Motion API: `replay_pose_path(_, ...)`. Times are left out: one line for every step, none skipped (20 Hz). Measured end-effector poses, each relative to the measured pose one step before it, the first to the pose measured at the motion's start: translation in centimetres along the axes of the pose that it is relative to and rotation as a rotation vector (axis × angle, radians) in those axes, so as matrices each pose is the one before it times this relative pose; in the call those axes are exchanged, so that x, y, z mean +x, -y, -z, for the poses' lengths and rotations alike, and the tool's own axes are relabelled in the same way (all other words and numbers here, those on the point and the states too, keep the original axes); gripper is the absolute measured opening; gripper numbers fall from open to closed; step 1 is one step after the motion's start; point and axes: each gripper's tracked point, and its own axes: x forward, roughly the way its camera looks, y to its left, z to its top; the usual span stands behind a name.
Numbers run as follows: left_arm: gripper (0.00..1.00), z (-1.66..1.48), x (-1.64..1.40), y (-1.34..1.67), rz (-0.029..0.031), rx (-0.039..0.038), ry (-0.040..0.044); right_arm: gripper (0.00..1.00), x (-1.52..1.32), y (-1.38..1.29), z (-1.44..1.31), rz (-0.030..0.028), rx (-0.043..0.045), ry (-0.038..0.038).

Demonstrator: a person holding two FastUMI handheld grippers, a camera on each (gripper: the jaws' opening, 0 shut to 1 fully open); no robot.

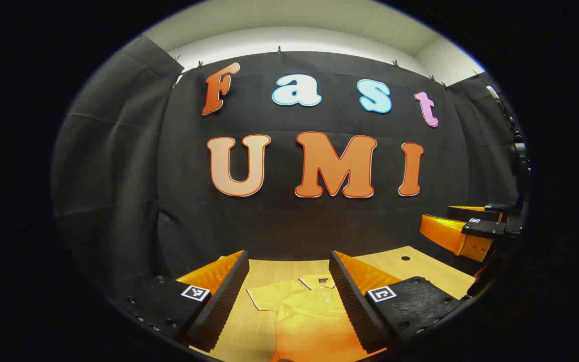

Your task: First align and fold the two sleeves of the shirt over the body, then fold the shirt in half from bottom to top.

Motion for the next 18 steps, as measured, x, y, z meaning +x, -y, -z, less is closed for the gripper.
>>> replay_pose_path(0.98,-0.027,-0.104,-0.253,-0.00604,0.00679,0.00128,0.98,0.016,-0.262,0.225,-0.00184,-0.01042,-0.00432)
replay_pose_path(0.98,-0.031,-0.168,-0.1,-0.00135,0.00253,0.00462,0.98,0.115,-0.418,0.078,-0.00594,-0.01007,-0.00075)
replay_pose_path(0.98,-0.009,-0.353,0.062,0.00183,-0.00099,0.00345,0.98,-0.104,-0.334,0.036,-0.00414,-0.00931,0.00027)
replay_pose_path(0.98,-0.089,-0.24,0.014,0.00262,-0.00097,0.00351,0.98,-0.018,-0.275,-0.058,-0.00669,-0.00495,0.00675)
replay_pose_path(0.98,0.139,-0.09,-0.202,-0.00065,0.00164,-0.00018,0.98,0.119,-0.543,0.14,-0.00764,-0.00722,0.00204)
replay_pose_path(0.98,-0.081,-0.156,-0.217,-0.00292,0.00311,0.00142,0.98,0.089,-0.263,0.25,-0.00094,-0.00372,-0.00836)
replay_pose_path(0.98,0.203,-0.155,-0.16,-0.00378,0.00385,-0.00194,0.98,-0.047,-0.344,0.281,-0.00972,-0.00058,-0.00395)
replay_pose_path(0.98,-0.008,-0.026,-0.201,-0.00472,0.00269,-0.00149,0.98,-0.047,-0.326,-0.066,-0.00406,-0.00002,0.00337)
replay_pose_path(0.98,0.134,-0.081,-0.126,-0.00262,0.00083,-0.00233,0.98,-0.162,-0.137,-0.388,-0.00377,0.00145,0.0105)
replay_pose_path(0.98,-0.034,-0.06,-0.22,-0.00465,0.00061,0.00024,0.98,-0.23,-0.097,-0.428,-0.00315,0.00048,0.01704)
replay_pose_path(0.98,-0.026,0.027,-0.214,-0.00568,0.00015,0.00145,0.98,-0.018,-0.116,-0.194,0.0004,-0.00258,0.01257)
replay_pose_path(0.98,-0.116,0.057,-0.183,-0.00462,0.00061,0.00178,0.98,-0.075,0.012,0.122,0.00195,-0.00583,0.00091)
replay_pose_path(0.98,0.023,-0.095,-0.076,-0.00206,-0.00091,0.00367,0.98,0.038,-0.072,0.395,0.00128,-0.00544,-0.00612)
replay_pose_path(0.96,-0.033,0.19,0.045,0.00023,-0.00124,0.00193,0.98,-0.06,-0.015,0.407,0.00148,-0.00297,-0.01145)
replay_pose_path(0.98,0.111,0.088,0.113,0.00389,-0.00193,-0.00243,0.98,0.035,0.151,0.464,0.00506,0.00128,-0.01351)
replay_pose_path(0.98,0.18,0.118,0.189,0.00684,-0.0011,-0.00408,0.98,-0.106,0.225,0.302,0.009,0.00284,-0.01421)
replay_pose_path(0.98,0.267,0.017,0.18,0.00822,-0.00102,-0.00409,0.98,-0.081,0.539,0.408,0.01327,0.00423,-0.01357)
replay_pose_path(0.98,0.102,0.041,0.086,0.00875,0.00147,-0.0014,0.98,0.049,0.341,0.252,0.01346,0.00313,-0.00987)
